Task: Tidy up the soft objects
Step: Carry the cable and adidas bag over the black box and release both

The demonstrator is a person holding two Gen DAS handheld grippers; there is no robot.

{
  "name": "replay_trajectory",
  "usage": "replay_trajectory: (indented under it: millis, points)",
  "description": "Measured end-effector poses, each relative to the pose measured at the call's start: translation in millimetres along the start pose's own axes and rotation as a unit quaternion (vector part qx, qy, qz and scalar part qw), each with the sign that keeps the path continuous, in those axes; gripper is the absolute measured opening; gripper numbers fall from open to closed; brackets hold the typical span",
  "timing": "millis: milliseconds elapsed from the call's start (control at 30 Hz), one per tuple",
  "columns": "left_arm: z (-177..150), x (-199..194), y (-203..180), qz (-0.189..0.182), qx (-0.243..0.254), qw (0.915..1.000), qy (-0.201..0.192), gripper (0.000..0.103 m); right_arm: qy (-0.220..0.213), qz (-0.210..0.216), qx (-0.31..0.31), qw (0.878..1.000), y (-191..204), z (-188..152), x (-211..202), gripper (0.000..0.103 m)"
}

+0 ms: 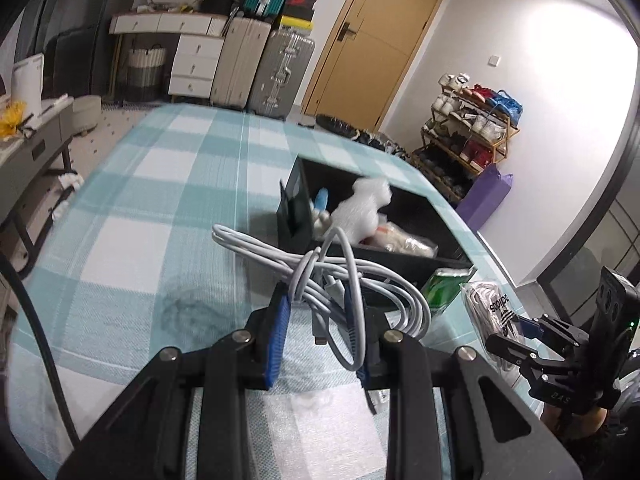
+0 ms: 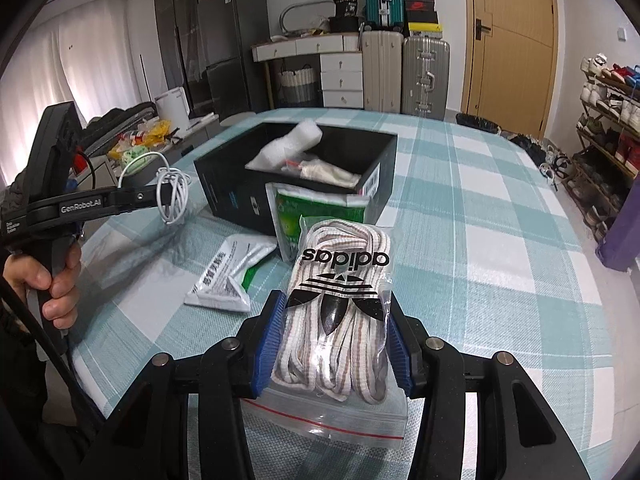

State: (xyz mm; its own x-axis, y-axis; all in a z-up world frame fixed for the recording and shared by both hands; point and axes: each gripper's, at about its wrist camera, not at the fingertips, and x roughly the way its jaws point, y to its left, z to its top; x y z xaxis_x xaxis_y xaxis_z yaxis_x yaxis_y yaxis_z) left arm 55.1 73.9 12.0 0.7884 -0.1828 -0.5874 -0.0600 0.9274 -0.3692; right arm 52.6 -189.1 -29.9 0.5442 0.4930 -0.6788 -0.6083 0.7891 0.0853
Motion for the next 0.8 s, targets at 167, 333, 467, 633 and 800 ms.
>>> replay_trajectory:
  millis: [167,333,467,633,800]
  points:
    - [11,-7,-9,-0.004,0.015,0.9997,-0.017,0.026,-0.022,0.005,0.006,1.000,-1,11,-10,0.048]
    - [21,-6,-16,-0.006,0.025,0.9994,-0.025,0.026,-0.036,0.007,0.003,0.999,0,25,-13,0.048]
    - [30,-1,-24,-0.001,0.040,0.9987,-0.030,0.026,-0.044,0.010,0.003,0.999,2,37,-13,0.048]
    - [38,6,-30,0.000,0.048,0.9984,-0.029,0.026,-0.052,0.016,0.010,0.998,0,49,-13,0.048]
    - [46,15,-36,0.008,0.059,0.9979,-0.027,0.026,-0.055,0.024,0.025,0.998,-5,60,-6,0.048]
